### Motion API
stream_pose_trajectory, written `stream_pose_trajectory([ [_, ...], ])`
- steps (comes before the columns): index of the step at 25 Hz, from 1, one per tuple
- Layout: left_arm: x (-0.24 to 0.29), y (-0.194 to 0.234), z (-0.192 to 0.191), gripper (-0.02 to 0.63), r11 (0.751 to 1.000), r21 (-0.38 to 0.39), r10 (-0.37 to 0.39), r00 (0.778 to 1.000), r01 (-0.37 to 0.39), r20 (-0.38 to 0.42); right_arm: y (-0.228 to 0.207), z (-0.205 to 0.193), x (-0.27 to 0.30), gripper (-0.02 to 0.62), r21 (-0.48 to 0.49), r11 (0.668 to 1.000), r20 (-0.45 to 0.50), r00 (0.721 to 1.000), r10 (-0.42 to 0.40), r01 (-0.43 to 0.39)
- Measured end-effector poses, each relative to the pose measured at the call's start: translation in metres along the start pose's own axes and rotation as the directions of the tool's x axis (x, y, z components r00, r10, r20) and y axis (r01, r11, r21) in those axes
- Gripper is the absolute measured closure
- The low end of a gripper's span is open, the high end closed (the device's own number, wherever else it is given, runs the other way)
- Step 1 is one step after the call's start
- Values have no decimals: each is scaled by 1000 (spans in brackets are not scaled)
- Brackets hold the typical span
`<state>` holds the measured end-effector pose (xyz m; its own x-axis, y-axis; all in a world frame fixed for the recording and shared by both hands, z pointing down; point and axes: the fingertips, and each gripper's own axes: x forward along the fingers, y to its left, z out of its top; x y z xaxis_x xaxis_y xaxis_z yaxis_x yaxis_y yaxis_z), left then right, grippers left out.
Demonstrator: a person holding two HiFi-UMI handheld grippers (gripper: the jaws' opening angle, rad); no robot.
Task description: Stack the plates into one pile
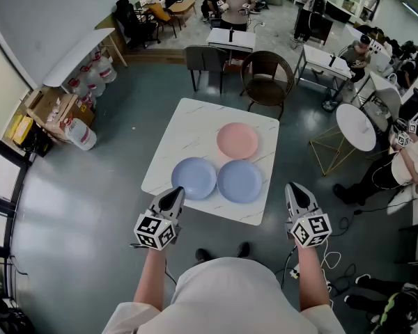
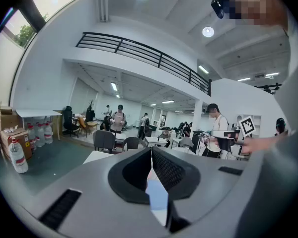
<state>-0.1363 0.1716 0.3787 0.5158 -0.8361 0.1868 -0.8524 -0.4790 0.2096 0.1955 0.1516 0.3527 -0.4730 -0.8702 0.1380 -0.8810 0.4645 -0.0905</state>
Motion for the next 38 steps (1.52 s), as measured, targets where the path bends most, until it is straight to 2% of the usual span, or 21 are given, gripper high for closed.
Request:
stream_pose_trajectory([
  [20,-1,4,-3,586,1000,-5,3,1000,-3,-15,12,-3,6,570,13,1000,-10,1000,26,-26],
  [28,-3,14,-6,586,1000,1,-20,999,20,-27,21,-9,2,569,22,1000,-15,1000,-22,22],
  [33,-12,20,-4,586,998,8,-60,998,60,-15,35,-9,-2,569,27,999,6,999,-48,48],
  [38,-24,30,-8,586,996,10,-92,996,92,-13,74,-15,-2,569,8,1000,-4,1000,-5,5],
])
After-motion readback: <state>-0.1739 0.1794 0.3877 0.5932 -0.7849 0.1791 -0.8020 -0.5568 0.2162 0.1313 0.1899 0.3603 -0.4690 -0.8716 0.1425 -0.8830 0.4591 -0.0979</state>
